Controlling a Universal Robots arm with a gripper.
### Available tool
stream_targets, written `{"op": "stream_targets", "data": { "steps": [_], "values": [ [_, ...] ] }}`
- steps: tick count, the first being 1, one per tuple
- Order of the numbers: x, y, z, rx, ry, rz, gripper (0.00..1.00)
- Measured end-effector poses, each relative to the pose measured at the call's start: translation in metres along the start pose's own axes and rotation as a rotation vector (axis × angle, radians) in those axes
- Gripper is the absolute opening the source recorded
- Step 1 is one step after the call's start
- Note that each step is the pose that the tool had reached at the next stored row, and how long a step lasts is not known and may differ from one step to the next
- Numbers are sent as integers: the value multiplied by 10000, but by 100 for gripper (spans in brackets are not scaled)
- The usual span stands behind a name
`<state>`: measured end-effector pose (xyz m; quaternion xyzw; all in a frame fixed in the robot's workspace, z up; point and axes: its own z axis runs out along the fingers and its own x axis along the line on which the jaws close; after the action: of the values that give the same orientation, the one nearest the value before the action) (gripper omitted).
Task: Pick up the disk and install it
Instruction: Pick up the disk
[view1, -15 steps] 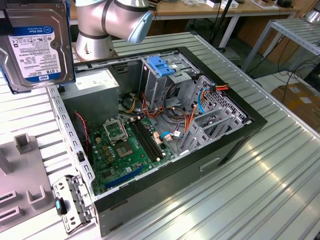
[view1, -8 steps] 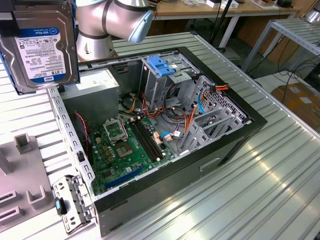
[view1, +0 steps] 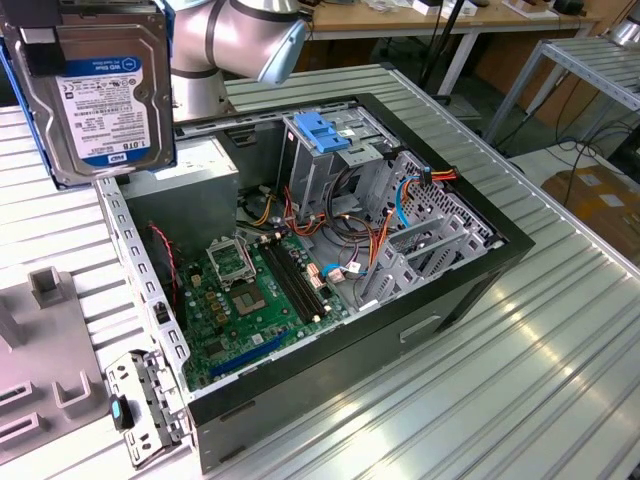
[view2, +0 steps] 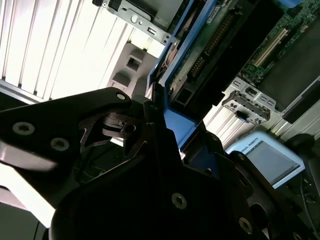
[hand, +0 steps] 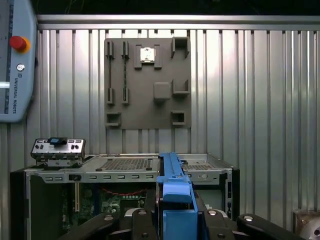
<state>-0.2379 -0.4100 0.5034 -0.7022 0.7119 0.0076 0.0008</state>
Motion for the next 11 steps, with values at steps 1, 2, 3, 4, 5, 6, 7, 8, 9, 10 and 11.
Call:
{"op": "stream_targets", "data": {
  "steps": [1,2,3,4,5,6,7,8,9,10,11],
  "values": [
    [3,-14,1,1,-1,0,37],
    [5,-34,1,1,-1,0,37],
    [7,-45,1,0,0,0,37],
    [9,-62,2,1,-1,1,37],
    [10,-74,2,0,-1,0,37],
    [11,-85,2,1,0,1,37],
    [13,-99,3,1,0,1,37],
    [17,-117,3,2,0,1,37],
    [19,-133,4,2,0,1,37],
    [21,-147,4,1,-1,0,37],
    [26,-156,5,1,-1,0,37]
  ]
}}
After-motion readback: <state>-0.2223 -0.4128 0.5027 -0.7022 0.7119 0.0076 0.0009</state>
